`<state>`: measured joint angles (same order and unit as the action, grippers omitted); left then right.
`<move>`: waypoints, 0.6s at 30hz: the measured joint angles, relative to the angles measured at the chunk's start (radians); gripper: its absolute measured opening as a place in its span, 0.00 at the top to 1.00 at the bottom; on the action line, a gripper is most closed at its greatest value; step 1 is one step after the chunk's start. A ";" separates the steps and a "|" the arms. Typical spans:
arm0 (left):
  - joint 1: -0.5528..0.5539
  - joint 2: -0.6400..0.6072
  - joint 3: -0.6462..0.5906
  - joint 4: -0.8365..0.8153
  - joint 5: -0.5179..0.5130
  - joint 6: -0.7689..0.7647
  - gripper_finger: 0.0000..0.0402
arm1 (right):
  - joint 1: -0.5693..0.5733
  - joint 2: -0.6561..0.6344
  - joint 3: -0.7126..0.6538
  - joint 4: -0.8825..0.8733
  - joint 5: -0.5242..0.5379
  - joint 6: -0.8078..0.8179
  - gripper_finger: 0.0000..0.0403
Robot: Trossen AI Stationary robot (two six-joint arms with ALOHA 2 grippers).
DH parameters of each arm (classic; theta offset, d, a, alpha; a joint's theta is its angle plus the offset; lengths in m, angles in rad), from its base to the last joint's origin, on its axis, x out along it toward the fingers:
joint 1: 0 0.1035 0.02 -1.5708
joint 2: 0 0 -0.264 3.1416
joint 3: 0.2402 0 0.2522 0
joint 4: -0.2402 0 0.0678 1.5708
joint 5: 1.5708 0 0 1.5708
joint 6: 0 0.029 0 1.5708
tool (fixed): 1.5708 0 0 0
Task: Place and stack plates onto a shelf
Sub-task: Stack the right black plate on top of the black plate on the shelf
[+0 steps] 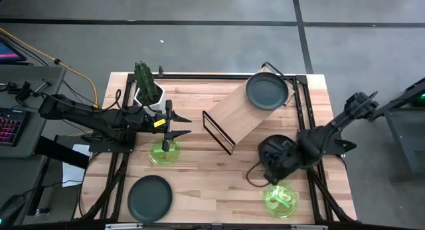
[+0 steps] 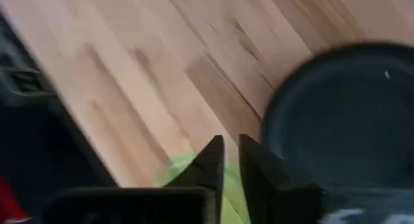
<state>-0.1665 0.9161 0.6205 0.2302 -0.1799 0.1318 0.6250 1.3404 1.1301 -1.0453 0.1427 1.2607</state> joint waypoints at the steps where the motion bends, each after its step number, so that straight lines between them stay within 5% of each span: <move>1: 0.000 0.000 0.000 0.000 0.000 0.000 0.61 | 0.009 0.021 0.000 -0.001 0.005 0.009 0.86; 10: 0.000 0.000 0.000 -0.001 0.000 0.000 0.61 | 0.010 0.244 0.000 -0.013 0.004 0.041 0.46; 18: 0.000 0.000 0.000 -0.001 0.000 -0.001 0.61 | -0.024 0.411 0.000 -0.065 -0.016 0.067 0.40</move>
<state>-0.1665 0.9161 0.6205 0.2295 -0.1795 0.1310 0.6007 1.7510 1.1301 -1.1102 0.1264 1.3277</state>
